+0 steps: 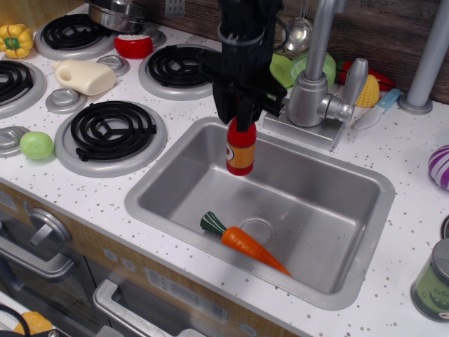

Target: Put red bottle in sink

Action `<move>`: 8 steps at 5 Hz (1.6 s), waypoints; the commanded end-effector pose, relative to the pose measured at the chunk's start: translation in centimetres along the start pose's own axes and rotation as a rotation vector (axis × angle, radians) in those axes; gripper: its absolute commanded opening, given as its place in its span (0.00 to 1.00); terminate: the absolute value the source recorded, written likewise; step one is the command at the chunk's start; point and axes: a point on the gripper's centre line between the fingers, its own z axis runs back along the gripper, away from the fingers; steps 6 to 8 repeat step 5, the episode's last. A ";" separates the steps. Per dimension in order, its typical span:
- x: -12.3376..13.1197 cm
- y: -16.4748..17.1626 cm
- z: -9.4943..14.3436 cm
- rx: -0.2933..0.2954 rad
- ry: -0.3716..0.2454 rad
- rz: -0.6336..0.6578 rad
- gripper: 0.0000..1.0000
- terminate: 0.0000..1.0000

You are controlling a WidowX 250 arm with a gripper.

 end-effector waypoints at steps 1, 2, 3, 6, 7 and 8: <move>0.6 0.7 -0.7 -0.014 -0.044 -0.021 0.00 0.00; 0.8 1.4 -0.8 -0.051 -0.056 -0.045 1.00 0.00; 0.8 1.4 -0.8 -0.051 -0.056 -0.045 1.00 0.00; 0.8 1.4 -0.8 -0.051 -0.056 -0.045 1.00 1.00; 0.8 1.4 -0.8 -0.051 -0.056 -0.045 1.00 1.00; 0.8 1.4 -0.8 -0.051 -0.056 -0.045 1.00 1.00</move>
